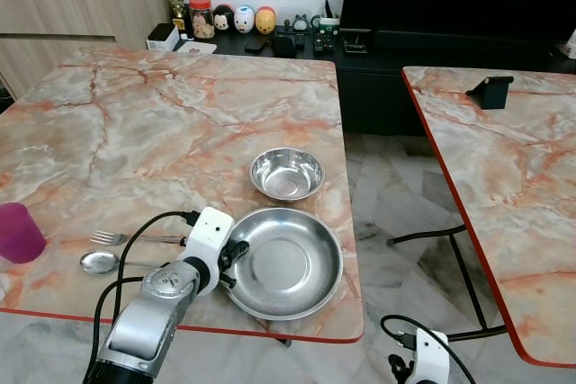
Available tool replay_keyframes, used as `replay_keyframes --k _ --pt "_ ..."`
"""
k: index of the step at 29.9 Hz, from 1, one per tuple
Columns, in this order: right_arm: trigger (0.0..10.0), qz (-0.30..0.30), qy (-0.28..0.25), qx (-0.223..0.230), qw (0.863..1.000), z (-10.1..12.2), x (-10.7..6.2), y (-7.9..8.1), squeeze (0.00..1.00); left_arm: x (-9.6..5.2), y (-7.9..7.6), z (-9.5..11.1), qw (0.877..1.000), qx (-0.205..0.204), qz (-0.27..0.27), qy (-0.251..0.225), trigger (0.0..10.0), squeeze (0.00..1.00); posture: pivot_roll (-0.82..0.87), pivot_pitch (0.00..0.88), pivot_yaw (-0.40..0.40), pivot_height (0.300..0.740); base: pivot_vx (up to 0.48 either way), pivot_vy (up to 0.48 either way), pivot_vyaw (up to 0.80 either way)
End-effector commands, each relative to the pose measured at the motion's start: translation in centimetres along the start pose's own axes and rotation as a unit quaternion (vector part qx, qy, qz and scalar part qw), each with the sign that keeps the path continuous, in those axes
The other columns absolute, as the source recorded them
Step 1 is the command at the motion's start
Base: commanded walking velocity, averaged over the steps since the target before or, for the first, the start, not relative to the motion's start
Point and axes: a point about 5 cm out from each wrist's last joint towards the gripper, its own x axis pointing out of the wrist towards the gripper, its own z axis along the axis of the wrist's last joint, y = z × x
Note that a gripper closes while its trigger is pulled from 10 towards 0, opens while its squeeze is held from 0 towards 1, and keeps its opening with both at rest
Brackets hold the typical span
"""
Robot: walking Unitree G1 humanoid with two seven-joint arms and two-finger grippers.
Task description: Setting the table
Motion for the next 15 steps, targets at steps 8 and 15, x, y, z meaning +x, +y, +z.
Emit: replay_keyframes --k 8,15 --pt "10.0 -0.002 0.004 -0.001 1.0 0.0 0.0 -0.21 0.0 -0.03 -0.25 0.25 1.0 0.014 -0.006 -0.004 0.0 0.0 0.1 0.0 -0.066 0.74 0.0 0.0 0.0" --pt "10.0 -0.002 0.003 0.001 1.0 0.0 0.0 -0.2 0.0 -0.01 -0.63 0.28 1.0 0.011 -0.02 -0.009 0.0 0.0 0.09 0.0 -0.065 0.74 0.0 0.0 0.0"
